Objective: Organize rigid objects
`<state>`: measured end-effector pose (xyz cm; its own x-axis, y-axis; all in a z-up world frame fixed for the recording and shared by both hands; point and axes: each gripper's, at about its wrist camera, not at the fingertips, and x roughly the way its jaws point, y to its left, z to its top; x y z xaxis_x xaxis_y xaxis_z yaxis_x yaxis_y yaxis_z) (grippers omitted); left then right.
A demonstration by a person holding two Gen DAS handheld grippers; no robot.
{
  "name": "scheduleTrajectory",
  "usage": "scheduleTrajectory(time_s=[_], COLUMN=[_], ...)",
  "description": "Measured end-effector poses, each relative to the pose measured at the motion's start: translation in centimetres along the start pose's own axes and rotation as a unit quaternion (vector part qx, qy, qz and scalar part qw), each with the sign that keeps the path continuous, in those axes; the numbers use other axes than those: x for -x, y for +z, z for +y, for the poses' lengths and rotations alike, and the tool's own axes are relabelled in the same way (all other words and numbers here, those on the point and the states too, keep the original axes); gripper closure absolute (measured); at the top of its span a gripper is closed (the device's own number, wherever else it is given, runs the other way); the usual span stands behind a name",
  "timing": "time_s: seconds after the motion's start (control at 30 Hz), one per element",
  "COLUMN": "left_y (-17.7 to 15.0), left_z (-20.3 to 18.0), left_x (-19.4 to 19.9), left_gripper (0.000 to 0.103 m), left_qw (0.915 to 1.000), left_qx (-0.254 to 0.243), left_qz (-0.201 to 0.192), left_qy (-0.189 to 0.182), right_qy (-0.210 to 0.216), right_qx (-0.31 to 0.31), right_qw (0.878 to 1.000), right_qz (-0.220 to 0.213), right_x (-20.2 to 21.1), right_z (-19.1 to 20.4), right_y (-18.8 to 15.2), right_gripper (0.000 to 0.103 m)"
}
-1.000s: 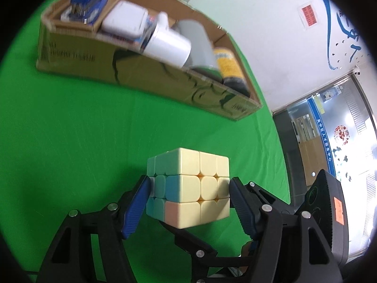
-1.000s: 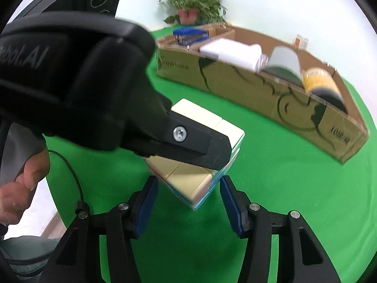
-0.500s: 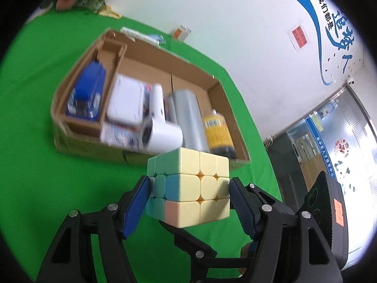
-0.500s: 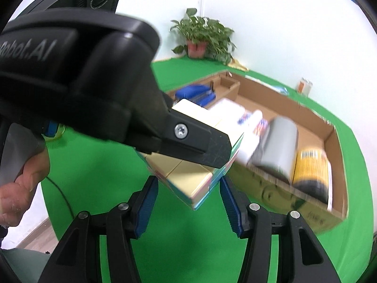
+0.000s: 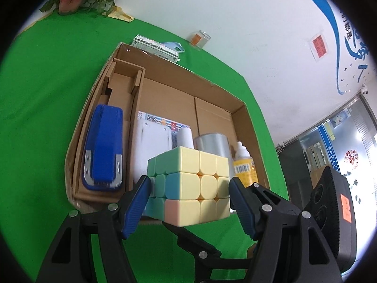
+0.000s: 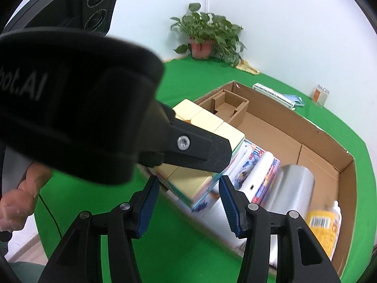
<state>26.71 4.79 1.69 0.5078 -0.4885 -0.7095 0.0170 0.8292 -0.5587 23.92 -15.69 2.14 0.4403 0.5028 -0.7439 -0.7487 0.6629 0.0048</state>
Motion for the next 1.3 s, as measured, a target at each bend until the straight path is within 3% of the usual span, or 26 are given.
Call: scheduleTrajectory(time_s=[0.33,0.5,0.6,0.67,0.77,0.8,0.87,0.93,0.97,1.0,1.07,1.1,1.17,1.23,1.3], left_y=[3.6,3.3,2.5,1.7,-1.5,-3.4,-6.7,-9.7,-10.9,-12.0,-14.1,-15.1,-15.7,-15.8,-15.5], left_z=[3.6,2.6,1.3,0.2,-2.0,-2.9,-4.3,-5.6,-6.0,-6.4,-6.9,-7.4,-8.2,-9.5,-10.8], left_x=[-5.6,-5.6,-3.3,-1.2,2.7,4.0,5.0,4.9,4.6,4.3,4.5,4.6,4.7,5.6,7.7], left_gripper=[0.037,0.039,0.039,0.037,0.025,0.016,0.014,0.014,0.014,0.014,0.014,0.014,0.014,0.014,0.014], left_qw=[0.9968,0.9978,0.9984,0.9953,0.9763,0.9627,0.9377,0.917,0.9089,0.9047,0.9104,0.9146,0.9167,0.9133,0.9019], left_qx=[0.047,0.016,-0.022,-0.054,-0.107,-0.124,-0.157,-0.182,-0.185,-0.179,-0.155,-0.151,-0.15,-0.165,-0.181], left_qz=[0.065,0.061,0.016,-0.022,-0.11,-0.154,-0.211,-0.236,-0.236,-0.234,-0.248,-0.255,-0.248,-0.244,-0.263], left_qy=[0.004,0.02,0.05,0.077,0.152,0.184,0.227,0.266,0.29,0.307,0.292,0.275,0.275,0.281,0.291], right_qy=[0.036,0.028,0.004,-0.008,-0.065,-0.099,-0.14,-0.202,-0.227,-0.251,-0.268,-0.27,-0.268,-0.266,-0.267], right_qx=[-0.025,-0.028,-0.043,-0.049,-0.068,-0.08,-0.094,-0.107,-0.117,-0.134,-0.164,-0.182,-0.199,-0.197,-0.198], right_qw=[0.997,0.997,0.997,0.998,0.995,0.991,0.984,0.971,0.964,0.956,0.947,0.944,0.942,0.942,0.942], right_qz=[0.07,0.073,0.071,0.046,-0.013,-0.04,-0.065,-0.073,-0.076,-0.073,-0.063,-0.053,-0.046,-0.047,-0.056], right_x=[-3.3,-3.1,-1.3,1.2,6.3,8.7,11.1,13.4,13.9,14.9,17.0,17.8,18.2,18.6,19.2], right_z=[-4.0,-4.9,-5.4,-5.4,-5.7,-5.5,-4.2,-4.2,-2.6,-2.7,-3.9,-4.2,-4.2,-2.9,-2.2], right_y=[1.5,1.5,1.2,0.2,-2.1,-3.7,-5.8,-9.2,-8.3,-9.6,-13.9,-14.8,-17.2,-18.6,-20.2], right_gripper=[0.054,0.053,0.039,0.024,0.011,0.003,0.001,0.001,0.001,0.001,0.001,0.001,0.001,0.001,0.001])
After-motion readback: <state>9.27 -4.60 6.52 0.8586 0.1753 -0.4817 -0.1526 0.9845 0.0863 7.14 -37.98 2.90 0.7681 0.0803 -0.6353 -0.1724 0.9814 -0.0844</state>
